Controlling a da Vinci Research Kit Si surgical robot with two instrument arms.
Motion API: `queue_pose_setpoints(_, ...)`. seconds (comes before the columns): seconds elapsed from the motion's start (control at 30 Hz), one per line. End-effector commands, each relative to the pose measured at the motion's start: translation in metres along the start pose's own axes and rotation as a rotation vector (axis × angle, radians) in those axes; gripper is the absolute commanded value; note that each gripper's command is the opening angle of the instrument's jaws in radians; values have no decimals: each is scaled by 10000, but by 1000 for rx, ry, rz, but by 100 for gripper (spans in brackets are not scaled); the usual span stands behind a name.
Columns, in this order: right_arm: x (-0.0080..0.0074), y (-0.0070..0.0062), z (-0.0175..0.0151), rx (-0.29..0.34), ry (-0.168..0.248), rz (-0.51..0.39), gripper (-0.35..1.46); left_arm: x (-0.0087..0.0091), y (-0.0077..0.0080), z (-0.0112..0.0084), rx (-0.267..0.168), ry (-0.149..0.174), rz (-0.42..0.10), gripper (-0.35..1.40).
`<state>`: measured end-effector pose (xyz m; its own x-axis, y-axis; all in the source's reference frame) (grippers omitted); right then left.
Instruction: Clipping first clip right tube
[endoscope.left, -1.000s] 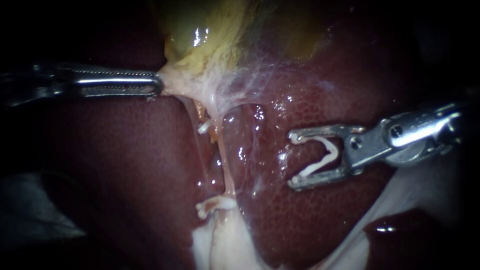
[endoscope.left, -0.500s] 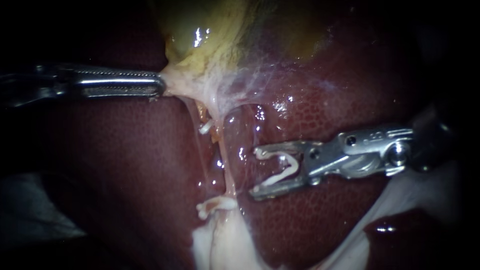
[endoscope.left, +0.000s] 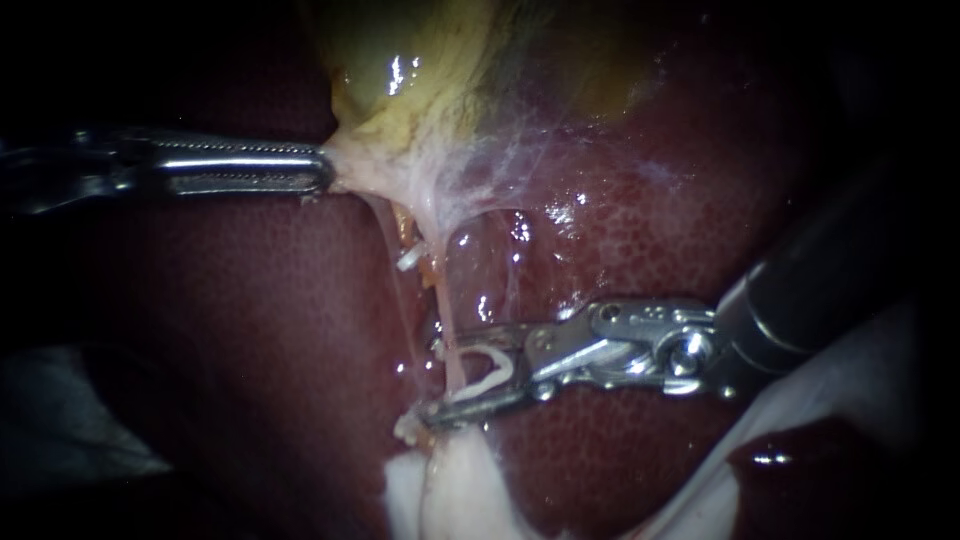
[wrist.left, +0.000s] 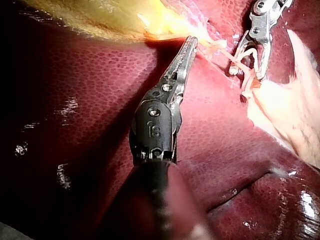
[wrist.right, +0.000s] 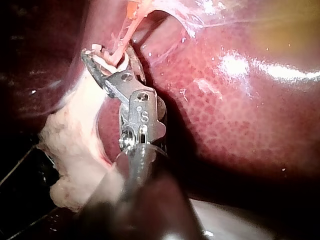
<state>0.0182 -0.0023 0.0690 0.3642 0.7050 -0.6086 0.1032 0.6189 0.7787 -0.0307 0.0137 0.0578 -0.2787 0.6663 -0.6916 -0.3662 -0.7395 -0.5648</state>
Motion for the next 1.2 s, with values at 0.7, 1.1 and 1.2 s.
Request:
queue_pose_setpoints(0.7,7,-30,5,221,83,107,31,-1,0,2,1,0,1,-35)
queue_pose_setpoints(1.1,8,-32,-6,228,78,186,-27,-1,0,2,1,0,1,-35)
queue_pose_setpoints(1.2,6,-34,-10,230,74,239,-35,-1,0,2,1,0,1,-35)
